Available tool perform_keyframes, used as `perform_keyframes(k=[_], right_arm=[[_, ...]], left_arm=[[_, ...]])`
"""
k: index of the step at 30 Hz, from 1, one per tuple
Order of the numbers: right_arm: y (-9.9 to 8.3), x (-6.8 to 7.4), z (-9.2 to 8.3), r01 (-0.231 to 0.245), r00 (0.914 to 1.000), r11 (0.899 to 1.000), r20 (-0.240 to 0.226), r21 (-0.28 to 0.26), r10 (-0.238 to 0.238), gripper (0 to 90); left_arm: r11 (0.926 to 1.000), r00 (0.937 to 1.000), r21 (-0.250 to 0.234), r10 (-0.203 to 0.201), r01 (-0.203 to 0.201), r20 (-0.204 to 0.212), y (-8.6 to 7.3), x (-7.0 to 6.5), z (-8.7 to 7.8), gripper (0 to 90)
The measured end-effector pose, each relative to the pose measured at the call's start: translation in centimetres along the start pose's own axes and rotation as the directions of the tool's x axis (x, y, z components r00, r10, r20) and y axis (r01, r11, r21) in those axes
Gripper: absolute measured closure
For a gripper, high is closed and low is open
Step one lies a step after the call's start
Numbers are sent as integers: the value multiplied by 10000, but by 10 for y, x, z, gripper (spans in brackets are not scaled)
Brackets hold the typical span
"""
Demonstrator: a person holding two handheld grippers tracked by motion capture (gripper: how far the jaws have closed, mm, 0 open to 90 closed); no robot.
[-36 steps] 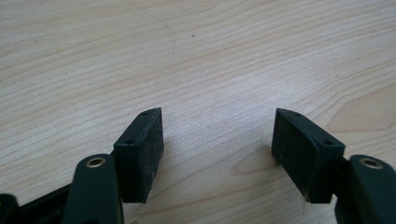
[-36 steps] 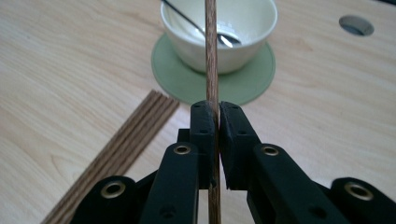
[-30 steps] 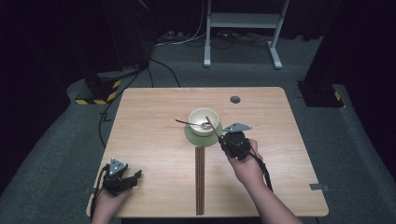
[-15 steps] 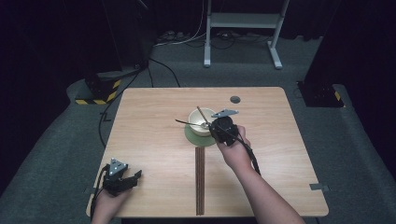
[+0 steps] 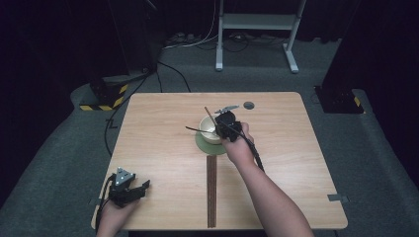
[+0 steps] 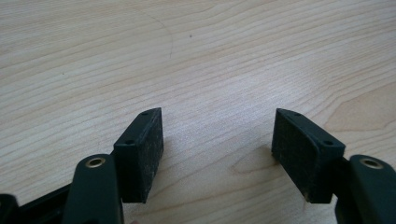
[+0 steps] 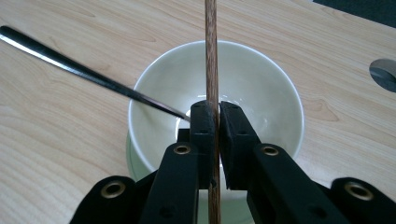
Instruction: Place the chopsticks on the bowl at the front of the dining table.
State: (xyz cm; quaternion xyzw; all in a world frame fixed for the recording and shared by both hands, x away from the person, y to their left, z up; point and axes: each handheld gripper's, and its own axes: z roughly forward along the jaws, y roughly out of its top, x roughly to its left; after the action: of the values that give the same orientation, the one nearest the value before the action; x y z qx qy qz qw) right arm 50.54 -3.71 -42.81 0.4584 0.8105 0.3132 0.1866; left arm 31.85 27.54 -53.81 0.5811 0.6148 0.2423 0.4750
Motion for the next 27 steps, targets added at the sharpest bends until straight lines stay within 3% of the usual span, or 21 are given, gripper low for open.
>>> perform_keyframes(k=[10, 14, 18, 27], right_arm=[[21, -6, 23, -344, 9993, 9985, 187, 425, 336, 842], [29, -6, 28, -192, 9991, 9984, 397, 528, 171, 842], [32, -7, 31, -205, 9987, 9979, 484, 621, 175, 842], [34, -5, 37, -210, 9988, 9975, 460, 670, 179, 839]], left_arm=[[10000, 10000, 22, 13, -13, -3, 0, 0, 0, 341], [10000, 10000, -13, -95, 95, -14, 0, -1, 0, 341], [9995, 9997, -174, -250, 250, 20, 0, -2, 1, 341], [9997, 9998, -124, -192, 192, 26, 0, -1, 1, 341]])
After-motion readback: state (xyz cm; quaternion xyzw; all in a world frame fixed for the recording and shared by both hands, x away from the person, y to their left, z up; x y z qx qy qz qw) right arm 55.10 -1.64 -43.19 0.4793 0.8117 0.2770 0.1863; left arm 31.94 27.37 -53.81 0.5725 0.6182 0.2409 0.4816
